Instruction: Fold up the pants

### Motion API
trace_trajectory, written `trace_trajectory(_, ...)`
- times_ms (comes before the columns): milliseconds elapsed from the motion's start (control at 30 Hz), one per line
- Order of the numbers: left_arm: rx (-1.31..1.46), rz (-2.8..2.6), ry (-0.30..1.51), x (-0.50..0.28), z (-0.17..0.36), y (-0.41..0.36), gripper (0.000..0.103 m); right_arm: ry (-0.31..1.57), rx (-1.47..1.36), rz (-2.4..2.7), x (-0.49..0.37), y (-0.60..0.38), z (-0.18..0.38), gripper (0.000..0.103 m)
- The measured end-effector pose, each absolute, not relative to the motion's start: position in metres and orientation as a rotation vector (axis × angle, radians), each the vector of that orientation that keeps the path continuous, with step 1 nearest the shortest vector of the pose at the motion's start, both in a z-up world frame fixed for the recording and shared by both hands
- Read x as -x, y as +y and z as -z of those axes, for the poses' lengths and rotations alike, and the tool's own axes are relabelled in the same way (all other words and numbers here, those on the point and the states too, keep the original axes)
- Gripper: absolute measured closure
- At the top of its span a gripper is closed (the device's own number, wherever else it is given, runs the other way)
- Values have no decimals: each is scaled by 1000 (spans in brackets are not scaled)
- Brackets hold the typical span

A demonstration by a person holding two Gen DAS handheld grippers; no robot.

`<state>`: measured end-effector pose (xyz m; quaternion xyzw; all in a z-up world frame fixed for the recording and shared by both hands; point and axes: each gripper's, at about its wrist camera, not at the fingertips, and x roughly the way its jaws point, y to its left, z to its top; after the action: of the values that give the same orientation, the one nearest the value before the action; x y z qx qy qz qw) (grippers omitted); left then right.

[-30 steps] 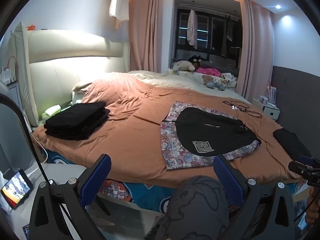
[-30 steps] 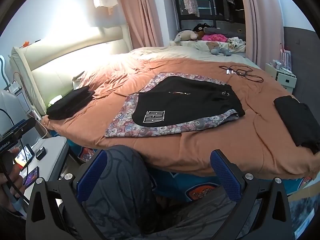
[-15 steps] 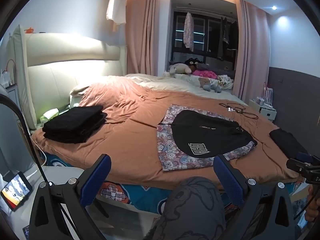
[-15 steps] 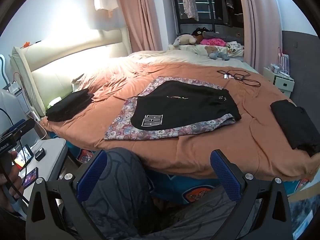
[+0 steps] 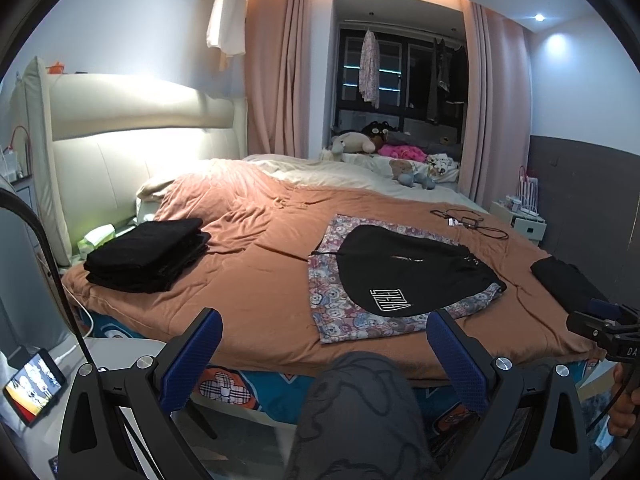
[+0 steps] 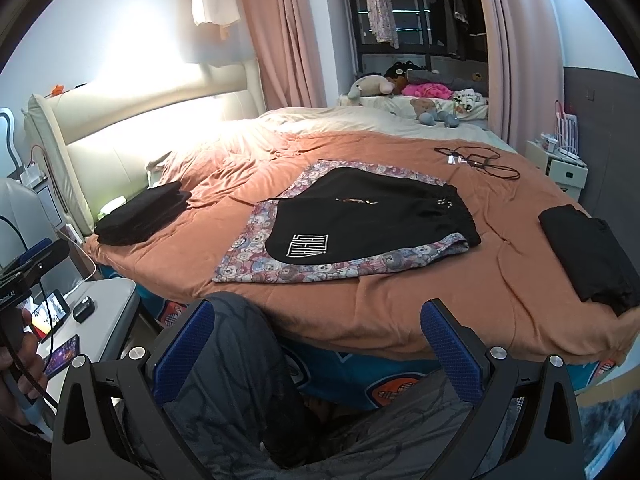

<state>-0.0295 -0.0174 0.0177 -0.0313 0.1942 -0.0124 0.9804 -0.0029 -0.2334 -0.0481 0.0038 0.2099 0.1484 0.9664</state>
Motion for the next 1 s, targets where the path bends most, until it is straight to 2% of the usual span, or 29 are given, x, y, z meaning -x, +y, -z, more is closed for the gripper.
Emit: trace_trajectory(1000,42,16,372,35,-21,-23,0,400,-40,-290,6,-242,54,0)
